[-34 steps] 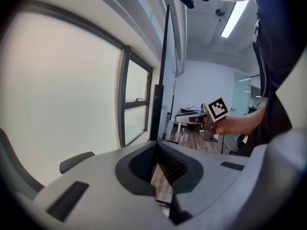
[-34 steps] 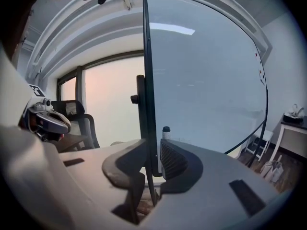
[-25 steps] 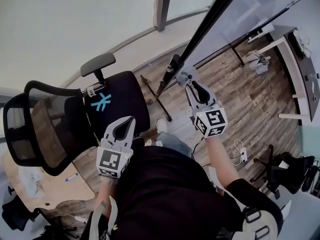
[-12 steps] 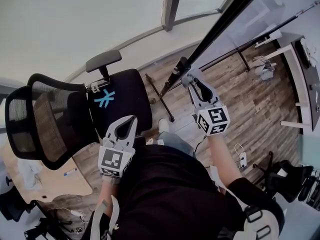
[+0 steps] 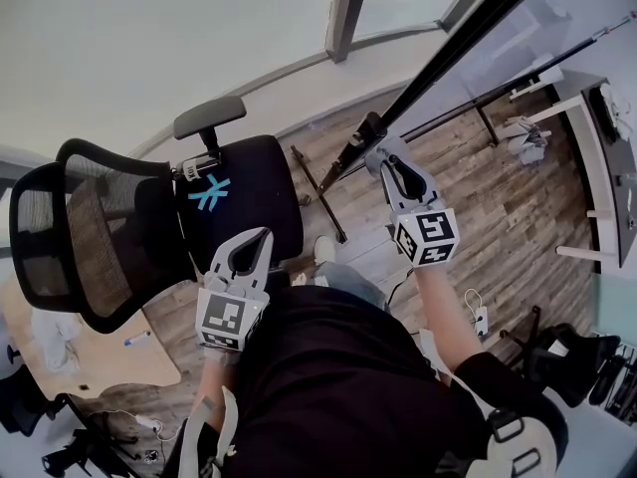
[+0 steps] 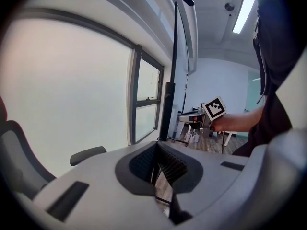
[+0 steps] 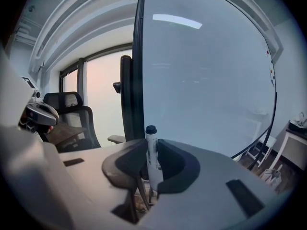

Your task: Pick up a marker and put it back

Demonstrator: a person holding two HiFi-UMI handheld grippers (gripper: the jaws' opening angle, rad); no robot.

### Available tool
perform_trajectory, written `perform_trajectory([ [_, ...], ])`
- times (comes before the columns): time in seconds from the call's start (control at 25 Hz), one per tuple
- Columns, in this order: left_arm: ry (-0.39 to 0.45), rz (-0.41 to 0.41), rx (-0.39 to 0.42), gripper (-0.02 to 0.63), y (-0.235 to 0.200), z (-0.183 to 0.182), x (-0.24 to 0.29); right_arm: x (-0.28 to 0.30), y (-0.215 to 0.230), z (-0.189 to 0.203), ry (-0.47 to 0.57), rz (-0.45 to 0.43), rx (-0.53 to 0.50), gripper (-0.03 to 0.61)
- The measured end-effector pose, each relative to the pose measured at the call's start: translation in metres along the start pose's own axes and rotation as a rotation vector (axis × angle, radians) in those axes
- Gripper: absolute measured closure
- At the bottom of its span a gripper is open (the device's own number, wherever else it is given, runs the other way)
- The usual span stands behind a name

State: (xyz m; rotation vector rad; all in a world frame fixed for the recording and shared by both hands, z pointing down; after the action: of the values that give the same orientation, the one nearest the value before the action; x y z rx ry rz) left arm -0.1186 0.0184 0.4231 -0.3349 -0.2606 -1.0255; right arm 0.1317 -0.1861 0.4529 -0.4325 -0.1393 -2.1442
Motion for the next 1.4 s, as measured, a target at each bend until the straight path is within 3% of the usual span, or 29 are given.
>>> perform_trajectory([
  [0.88,0.041,0.028,-0.026,0.604,-0.010,-0.007,-0.003,-0.017,-0.002,-0.031,0.042,0.045,-0.037,0.499],
  [1.4,0.091,0.117,-0.007,0.604,-0.012,-0.012,0.001,-0.052,-0.008,-0.062,0.107,0.116,-0.046,0.499],
])
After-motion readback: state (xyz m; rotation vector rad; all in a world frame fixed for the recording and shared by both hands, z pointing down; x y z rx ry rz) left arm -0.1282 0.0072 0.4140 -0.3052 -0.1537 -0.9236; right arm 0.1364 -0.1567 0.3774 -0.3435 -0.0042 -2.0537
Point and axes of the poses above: the fingertips, and each gripper's own axes: x forward along the fingers, y to its right, z out of its underside, the point moved 9 cm from there along -x, backward along the fingers, and after that the axes turned 13 degrees about z, right-handed, at the moved point
